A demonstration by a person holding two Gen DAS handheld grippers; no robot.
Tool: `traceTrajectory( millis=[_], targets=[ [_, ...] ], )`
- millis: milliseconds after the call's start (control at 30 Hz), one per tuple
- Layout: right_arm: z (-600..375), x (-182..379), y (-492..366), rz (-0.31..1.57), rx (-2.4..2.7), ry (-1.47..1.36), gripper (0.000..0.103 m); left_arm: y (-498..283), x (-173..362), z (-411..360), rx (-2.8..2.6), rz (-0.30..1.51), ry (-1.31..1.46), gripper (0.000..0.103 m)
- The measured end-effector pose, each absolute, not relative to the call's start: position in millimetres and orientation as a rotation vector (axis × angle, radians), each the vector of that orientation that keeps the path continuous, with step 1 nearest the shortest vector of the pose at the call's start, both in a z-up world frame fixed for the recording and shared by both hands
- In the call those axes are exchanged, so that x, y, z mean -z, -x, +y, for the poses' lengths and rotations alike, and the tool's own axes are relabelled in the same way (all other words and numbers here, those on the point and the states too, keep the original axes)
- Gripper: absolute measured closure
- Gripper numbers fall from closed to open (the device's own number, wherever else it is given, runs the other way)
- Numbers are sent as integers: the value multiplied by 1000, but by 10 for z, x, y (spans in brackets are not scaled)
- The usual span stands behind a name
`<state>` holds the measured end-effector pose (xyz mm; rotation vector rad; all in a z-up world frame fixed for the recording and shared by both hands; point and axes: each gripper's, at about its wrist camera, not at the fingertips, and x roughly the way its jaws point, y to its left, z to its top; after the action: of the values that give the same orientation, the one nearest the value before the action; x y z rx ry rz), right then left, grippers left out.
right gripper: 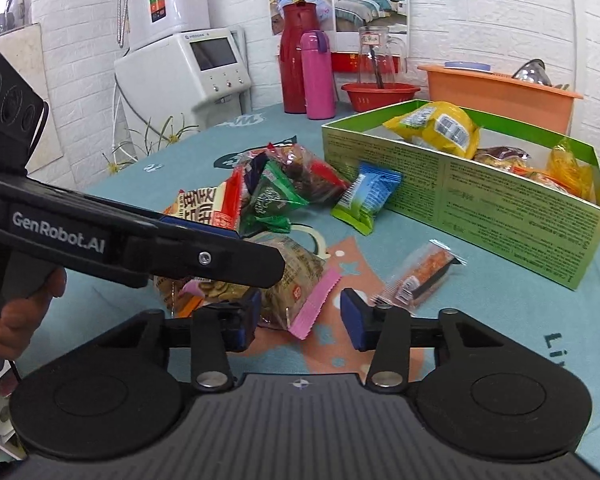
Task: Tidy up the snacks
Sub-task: 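Close the left gripper on the clear nut bag and lift it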
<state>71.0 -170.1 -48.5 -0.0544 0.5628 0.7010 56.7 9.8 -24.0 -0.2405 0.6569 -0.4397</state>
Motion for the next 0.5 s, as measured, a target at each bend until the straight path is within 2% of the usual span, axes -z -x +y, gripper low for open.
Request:
traceTrajectory(
  millis=[33,67,100,167,200,267,300,333,433,500],
  targets=[
    [-1733,488,-706,561,-699,53,36,-579,246,64,438,655,231,27],
    [-1766,491,-697,556,-702,52,46,-590,254,32,435,657,220,20],
    [-1797,494,-684,552,-705,51,51,-596,258,4,426,659,207,8],
    [-1843,497,-670,552,-708,52,57,-591,259,-37,402,667,158,7],
    [-1859,496,-658,552,-710,54,58,-580,262,-47,384,670,126,11],
    [-1878,487,-624,547,-711,59,58,-553,277,-40,342,679,70,25],
    [-1880,479,-615,542,-712,61,58,-548,289,-22,335,684,62,39],
    [-1883,473,-611,535,-718,62,58,-546,287,-8,334,692,69,45],
    [-1867,469,-620,526,-718,60,55,-544,252,15,361,730,109,46],
    [-1880,461,-623,520,-710,59,55,-499,165,-31,385,700,107,42]
  ],
)
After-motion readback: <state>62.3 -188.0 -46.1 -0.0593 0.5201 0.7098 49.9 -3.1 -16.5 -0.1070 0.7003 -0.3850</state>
